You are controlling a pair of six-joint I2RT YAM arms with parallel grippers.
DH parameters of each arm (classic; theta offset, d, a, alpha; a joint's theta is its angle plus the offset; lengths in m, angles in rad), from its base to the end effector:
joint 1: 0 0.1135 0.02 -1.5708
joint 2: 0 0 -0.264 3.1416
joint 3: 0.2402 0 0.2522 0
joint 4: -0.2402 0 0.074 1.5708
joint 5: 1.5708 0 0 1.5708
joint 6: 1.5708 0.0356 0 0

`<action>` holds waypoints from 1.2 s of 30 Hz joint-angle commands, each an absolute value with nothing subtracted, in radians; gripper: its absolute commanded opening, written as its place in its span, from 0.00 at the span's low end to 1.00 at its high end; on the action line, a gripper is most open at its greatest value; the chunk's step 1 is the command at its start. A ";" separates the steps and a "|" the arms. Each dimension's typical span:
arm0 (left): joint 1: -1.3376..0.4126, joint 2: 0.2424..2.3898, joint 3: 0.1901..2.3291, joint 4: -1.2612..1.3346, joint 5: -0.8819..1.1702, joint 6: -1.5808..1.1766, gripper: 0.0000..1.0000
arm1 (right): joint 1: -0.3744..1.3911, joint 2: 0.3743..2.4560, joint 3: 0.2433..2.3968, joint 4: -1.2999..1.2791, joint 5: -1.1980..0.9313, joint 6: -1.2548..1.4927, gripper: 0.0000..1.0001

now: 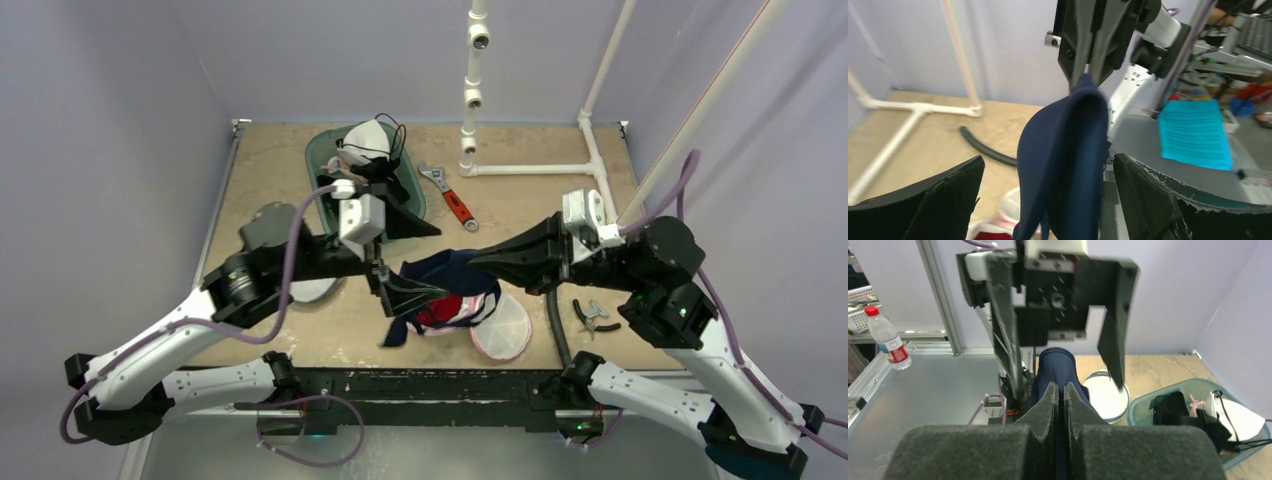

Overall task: Unzip the laundry bag and remove the bra
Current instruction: Pick up the bra from the laundry bag.

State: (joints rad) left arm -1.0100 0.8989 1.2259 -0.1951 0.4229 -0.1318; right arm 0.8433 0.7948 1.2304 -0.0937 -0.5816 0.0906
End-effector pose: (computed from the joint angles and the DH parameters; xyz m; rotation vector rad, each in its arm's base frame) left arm 0.0801 -0.1550 0.4696 0.9891 1.2246 -1.2192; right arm 0.0716 0.1098 0.4945 -0.9659 0.9813 1.1475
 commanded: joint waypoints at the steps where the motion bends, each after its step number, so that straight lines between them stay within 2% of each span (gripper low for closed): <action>1: -1.012 0.954 1.251 -0.049 0.617 -0.306 0.99 | 0.842 0.761 1.213 -0.016 -0.685 0.034 0.00; 6: -1.011 0.981 1.245 -0.034 0.613 -0.317 0.99 | 0.841 0.760 1.207 -0.010 -0.711 0.024 0.00; 8: -1.012 0.981 1.237 -0.026 0.612 -0.320 0.95 | 0.842 0.759 1.206 -0.009 -0.712 0.018 0.00; 10: -1.012 0.983 1.235 -0.027 0.615 -0.318 0.83 | 0.841 0.762 1.204 -0.008 -0.711 0.014 0.00; 13: -1.012 0.988 1.236 -0.020 0.624 -0.318 0.55 | 0.842 0.766 1.206 -0.003 -0.698 0.004 0.00; 14: -1.012 0.991 1.237 -0.022 0.625 -0.318 0.48 | 0.842 0.767 1.206 -0.004 -0.696 0.004 0.00; 15: -1.012 0.996 1.242 -0.028 0.627 -0.316 0.46 | 0.841 0.768 1.206 -0.004 -0.692 0.004 0.00; 17: -1.012 1.003 1.248 -0.045 0.620 -0.310 0.49 | 0.842 0.770 1.207 -0.003 -0.684 0.004 0.00; 19: -1.012 1.009 1.249 -0.053 0.610 -0.308 0.62 | 0.842 0.771 1.209 -0.004 -0.687 0.004 0.00; 21: -1.012 1.012 1.247 -0.056 0.604 -0.304 0.63 | 0.842 0.771 1.208 -0.004 -0.690 0.005 0.00; 23: -1.012 1.018 1.249 -0.060 0.603 -0.299 0.51 | 0.842 0.772 1.207 -0.004 -0.692 0.005 0.00; 27: -1.011 1.028 1.255 -0.078 0.593 -0.282 0.07 | 0.842 0.767 1.206 -0.004 -0.665 0.015 0.00; 28: -1.011 1.029 1.256 -0.083 0.576 -0.277 0.00 | 0.841 0.763 1.207 -0.005 -0.655 0.018 0.03; 29: -1.012 1.026 1.256 -0.089 0.556 -0.271 0.00 | 0.842 0.761 1.208 -0.008 -0.643 0.020 0.20; 30: -1.011 1.022 1.256 -0.095 0.531 -0.263 0.00 | 0.841 0.757 1.211 -0.018 -0.634 0.023 0.42; 31: -1.011 1.014 1.255 -0.100 0.495 -0.253 0.00 | 0.842 0.755 1.215 -0.030 -0.604 0.028 0.61; 33: -1.012 0.996 1.250 -0.120 0.368 -0.229 0.00 | 0.842 0.746 1.221 -0.056 -0.526 0.049 0.92; 34: -1.011 0.983 1.247 -0.128 0.286 -0.217 0.00 | 0.842 0.737 1.225 -0.070 -0.476 0.057 0.97; 36: -1.012 0.963 1.240 -0.139 0.118 -0.190 0.00 | 0.842 0.711 1.222 -0.087 -0.363 0.076 0.98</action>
State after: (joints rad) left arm -1.0107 1.0145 1.2266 -0.1295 0.4282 -0.2573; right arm 0.8421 0.7544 1.2018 -0.0769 -0.5720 0.0338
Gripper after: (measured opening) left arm 0.035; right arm 0.962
